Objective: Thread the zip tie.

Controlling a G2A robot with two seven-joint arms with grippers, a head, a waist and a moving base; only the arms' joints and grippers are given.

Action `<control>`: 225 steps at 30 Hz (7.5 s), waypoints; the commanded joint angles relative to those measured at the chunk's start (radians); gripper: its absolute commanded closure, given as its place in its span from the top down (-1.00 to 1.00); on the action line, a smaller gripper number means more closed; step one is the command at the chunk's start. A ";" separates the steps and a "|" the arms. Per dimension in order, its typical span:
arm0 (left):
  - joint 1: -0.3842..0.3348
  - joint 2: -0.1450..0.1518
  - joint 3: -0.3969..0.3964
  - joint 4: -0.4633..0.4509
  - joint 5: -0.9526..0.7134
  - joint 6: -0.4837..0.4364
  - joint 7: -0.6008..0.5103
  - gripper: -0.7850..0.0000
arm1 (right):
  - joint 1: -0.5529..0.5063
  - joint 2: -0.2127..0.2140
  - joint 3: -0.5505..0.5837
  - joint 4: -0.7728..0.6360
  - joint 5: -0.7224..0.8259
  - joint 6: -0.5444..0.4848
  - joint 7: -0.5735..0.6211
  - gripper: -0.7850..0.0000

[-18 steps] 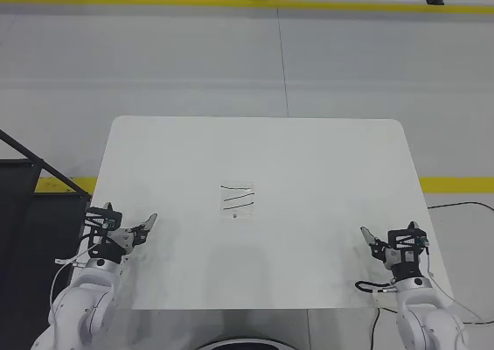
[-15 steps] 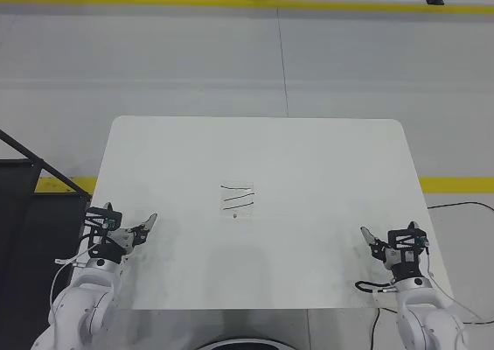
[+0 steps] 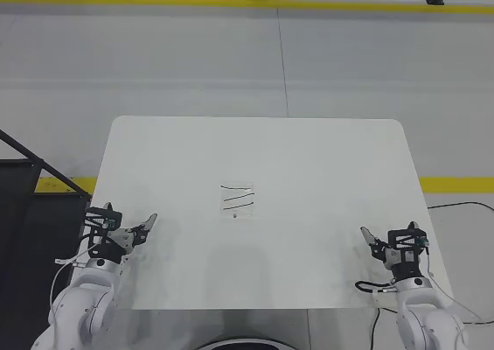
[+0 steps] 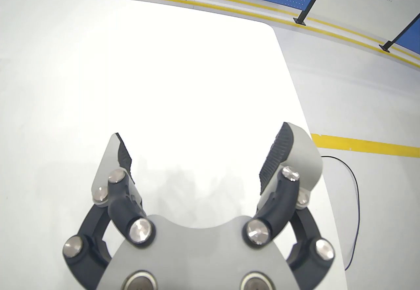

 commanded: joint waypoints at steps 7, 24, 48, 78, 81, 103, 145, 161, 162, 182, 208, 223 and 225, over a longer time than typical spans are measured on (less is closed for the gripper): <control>0.020 0.006 -0.049 -0.025 -0.191 -0.248 -0.007 1.00 | 0.057 0.003 -0.045 -0.055 0.025 -0.188 0.116 1.00; 0.010 0.043 -0.190 0.012 -0.784 -0.683 -0.385 1.00 | 0.369 0.013 -0.152 -0.015 0.472 -0.509 0.642 1.00; -0.091 0.073 -0.155 0.081 -1.239 -0.674 -0.709 1.00 | 0.848 -0.048 -0.461 0.376 0.933 -0.347 0.988 1.00; -0.100 0.087 -0.144 0.092 -1.324 -0.635 -0.758 1.00 | 1.156 -0.153 -0.739 0.745 1.098 -0.120 1.079 0.74; -0.100 0.087 -0.144 0.092 -1.324 -0.635 -0.758 1.00 | 1.184 -0.167 -0.761 0.795 1.111 -0.123 1.073 0.51; -0.100 0.087 -0.144 0.092 -1.324 -0.635 -0.758 1.00 | 1.279 -0.228 -0.833 0.985 1.170 -0.183 1.074 -0.28; -0.100 0.087 -0.144 0.092 -1.324 -0.635 -0.758 1.00 | 1.329 -0.279 -0.852 1.107 1.204 -0.256 1.098 -1.00; -0.111 0.093 -0.139 0.066 -1.285 -0.651 -0.772 1.00 | 1.258 -0.211 -0.745 0.889 1.175 -0.316 1.153 -1.00; -0.118 0.095 -0.137 0.061 -1.286 -0.655 -0.792 1.00 | 1.245 -0.203 -0.733 0.848 1.166 -0.314 1.167 -1.00; -0.275 0.144 -0.045 0.015 -1.445 -0.653 -1.157 1.00 | 1.119 -0.119 -0.669 0.252 1.042 -0.180 1.465 -1.00; -0.431 0.188 0.163 0.059 -1.232 -0.802 -1.007 1.00 | 1.218 -0.104 -0.732 0.286 1.338 -0.298 1.510 -1.00; -0.479 0.244 0.277 0.085 -1.244 -0.907 -0.902 1.00 | 1.289 -0.104 -0.800 0.351 1.399 -0.295 1.512 -1.00; -0.471 0.243 0.282 0.074 -1.237 -0.898 -0.870 1.00 | 1.281 -0.104 -0.802 0.347 1.397 -0.295 1.497 -1.00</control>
